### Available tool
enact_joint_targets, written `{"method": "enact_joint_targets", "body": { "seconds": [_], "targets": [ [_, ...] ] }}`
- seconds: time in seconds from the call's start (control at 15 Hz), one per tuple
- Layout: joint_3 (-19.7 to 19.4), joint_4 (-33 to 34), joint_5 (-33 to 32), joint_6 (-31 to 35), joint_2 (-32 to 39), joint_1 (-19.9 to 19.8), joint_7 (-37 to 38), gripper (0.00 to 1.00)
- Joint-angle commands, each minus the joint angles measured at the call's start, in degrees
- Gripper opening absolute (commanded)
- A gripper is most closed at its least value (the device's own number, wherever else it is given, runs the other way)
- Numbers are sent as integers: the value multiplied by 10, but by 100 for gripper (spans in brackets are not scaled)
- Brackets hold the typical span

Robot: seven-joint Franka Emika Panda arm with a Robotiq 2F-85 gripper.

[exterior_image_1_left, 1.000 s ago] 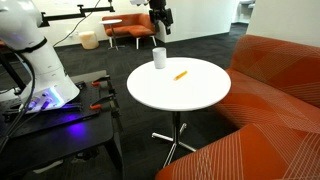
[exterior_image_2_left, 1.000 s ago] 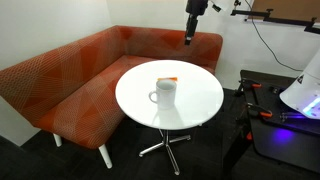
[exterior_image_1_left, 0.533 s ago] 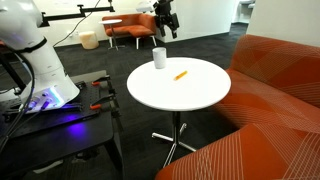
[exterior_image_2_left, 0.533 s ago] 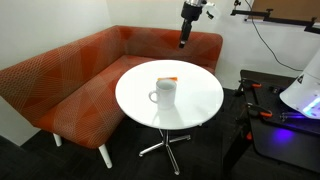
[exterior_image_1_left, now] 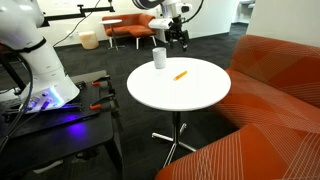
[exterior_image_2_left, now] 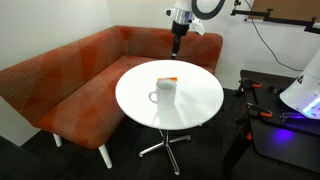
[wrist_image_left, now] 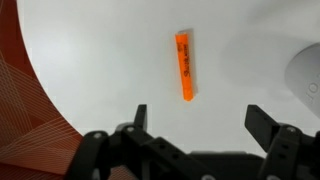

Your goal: Put the marker into the mug cup

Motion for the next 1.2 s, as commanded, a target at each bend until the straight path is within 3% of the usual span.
{"method": "enact_joint_targets", "body": {
  "seconds": [0.0, 0.27, 1.13],
  "targets": [
    [20, 50, 3, -22, 52, -28, -43, 100],
    [24, 75, -9, -17, 98, -41, -52, 100],
    [17, 125, -44, -21, 191, -24, -5, 100]
  ]
}}
